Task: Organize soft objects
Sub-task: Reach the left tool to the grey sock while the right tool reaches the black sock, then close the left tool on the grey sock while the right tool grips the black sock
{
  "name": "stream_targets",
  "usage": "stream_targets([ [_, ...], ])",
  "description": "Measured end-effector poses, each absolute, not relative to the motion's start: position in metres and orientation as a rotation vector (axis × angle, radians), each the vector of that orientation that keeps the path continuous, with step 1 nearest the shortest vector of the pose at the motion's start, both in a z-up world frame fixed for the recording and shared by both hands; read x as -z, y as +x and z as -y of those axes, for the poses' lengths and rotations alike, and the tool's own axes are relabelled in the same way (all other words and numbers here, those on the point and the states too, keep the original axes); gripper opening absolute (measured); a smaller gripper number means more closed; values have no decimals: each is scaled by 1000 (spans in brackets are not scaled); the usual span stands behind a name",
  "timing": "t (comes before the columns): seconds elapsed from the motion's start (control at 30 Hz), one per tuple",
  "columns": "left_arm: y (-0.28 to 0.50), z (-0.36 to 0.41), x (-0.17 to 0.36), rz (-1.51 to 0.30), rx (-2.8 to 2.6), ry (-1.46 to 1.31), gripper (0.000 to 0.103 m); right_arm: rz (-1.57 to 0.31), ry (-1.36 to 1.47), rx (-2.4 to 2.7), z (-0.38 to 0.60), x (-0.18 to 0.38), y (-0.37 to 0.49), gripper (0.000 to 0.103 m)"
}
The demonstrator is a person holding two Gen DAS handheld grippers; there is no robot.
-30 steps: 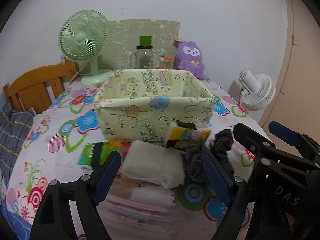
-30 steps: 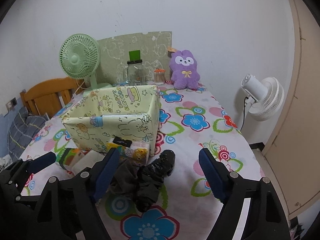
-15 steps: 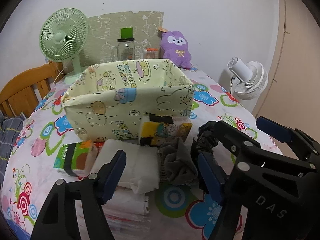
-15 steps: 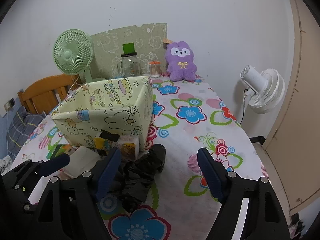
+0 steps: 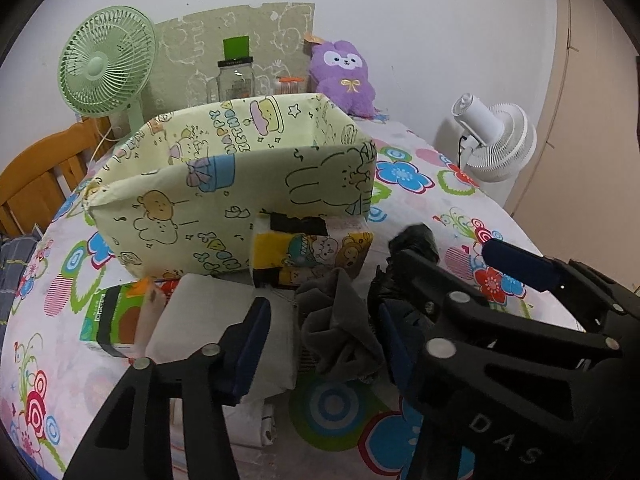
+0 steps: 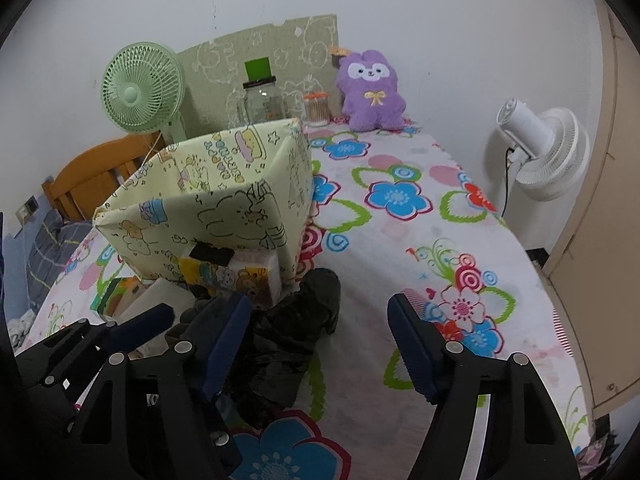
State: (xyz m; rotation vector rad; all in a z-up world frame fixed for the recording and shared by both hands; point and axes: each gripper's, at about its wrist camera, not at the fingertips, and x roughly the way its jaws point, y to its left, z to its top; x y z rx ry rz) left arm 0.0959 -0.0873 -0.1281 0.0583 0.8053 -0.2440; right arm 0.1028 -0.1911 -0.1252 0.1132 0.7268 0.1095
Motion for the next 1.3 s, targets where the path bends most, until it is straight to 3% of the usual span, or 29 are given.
stream_targets([
  [0.23, 101, 92, 134, -828, 259, 65, 42, -792, 148, -130, 192, 138, 115, 63],
  [0.73, 108, 97, 149, -882, 293, 47, 39, -864, 163, -176, 186, 151, 123, 36],
  [1.3, 94, 94, 129, -823, 284, 51, 37, -814, 170, -179, 186, 133, 109, 28],
])
